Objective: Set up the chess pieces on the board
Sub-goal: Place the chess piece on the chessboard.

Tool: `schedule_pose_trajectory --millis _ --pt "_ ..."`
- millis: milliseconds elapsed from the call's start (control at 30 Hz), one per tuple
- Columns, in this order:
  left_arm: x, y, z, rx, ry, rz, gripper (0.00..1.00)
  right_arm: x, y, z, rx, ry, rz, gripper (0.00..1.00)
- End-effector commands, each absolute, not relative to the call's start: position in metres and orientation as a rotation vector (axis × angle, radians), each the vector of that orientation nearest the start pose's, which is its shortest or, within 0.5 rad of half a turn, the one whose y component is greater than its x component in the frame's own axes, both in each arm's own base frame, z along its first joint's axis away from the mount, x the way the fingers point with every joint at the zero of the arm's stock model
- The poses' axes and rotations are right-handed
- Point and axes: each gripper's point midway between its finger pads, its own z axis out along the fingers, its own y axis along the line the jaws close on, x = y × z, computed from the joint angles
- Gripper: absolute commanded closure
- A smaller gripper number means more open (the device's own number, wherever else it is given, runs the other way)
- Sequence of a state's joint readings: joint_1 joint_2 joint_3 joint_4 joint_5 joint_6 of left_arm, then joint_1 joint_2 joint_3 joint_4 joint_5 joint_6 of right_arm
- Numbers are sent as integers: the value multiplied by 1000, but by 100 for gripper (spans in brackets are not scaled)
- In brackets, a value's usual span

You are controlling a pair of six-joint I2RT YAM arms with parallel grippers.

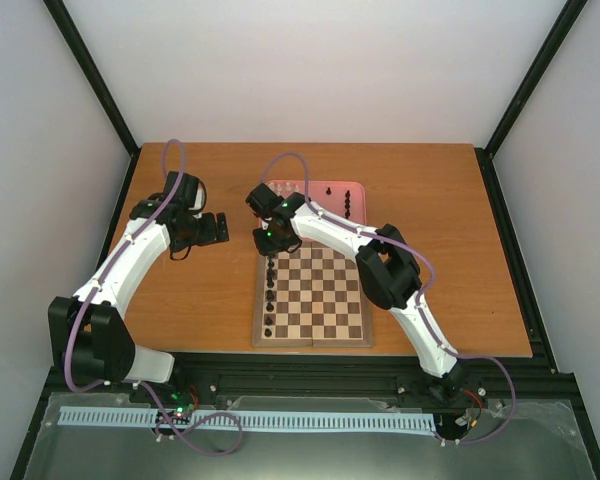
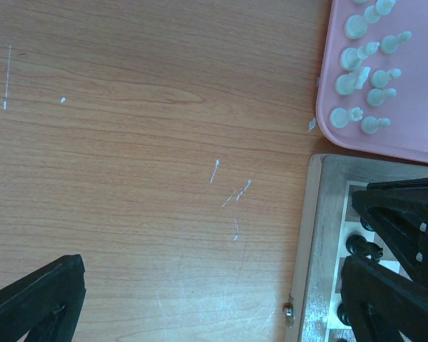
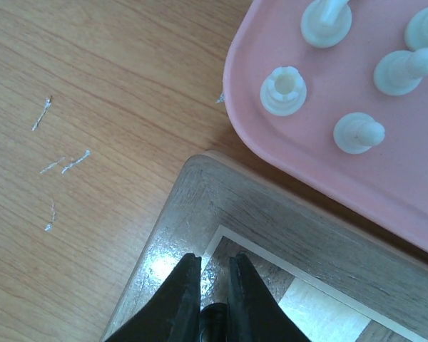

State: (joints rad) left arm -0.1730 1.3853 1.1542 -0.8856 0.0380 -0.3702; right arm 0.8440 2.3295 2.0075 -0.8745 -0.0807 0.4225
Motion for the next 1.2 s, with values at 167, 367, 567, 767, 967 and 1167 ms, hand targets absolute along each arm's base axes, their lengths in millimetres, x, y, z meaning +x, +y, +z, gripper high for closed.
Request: schedule_pose_trajectory --millis 167,367,567,767,967,1167 --pt "329 -65 156 -241 2676 -231 0 349 414 52 -638 2786 371 84" --pt "329 -65 156 -242 2674 -231 0 347 414 50 -645 2797 379 81" --pt "329 -65 156 -243 2675 -232 0 350 414 58 -637 2776 372 78" --pt "329 -65 157 -241 2676 -238 0 353 415 62 -632 2767 371 77" --pt "328 -66 156 -241 2676 -241 0 352 414 60 -636 2771 367 77" --pt "329 -66 157 -238 2676 -243 0 353 416 59 -636 2769 370 77"
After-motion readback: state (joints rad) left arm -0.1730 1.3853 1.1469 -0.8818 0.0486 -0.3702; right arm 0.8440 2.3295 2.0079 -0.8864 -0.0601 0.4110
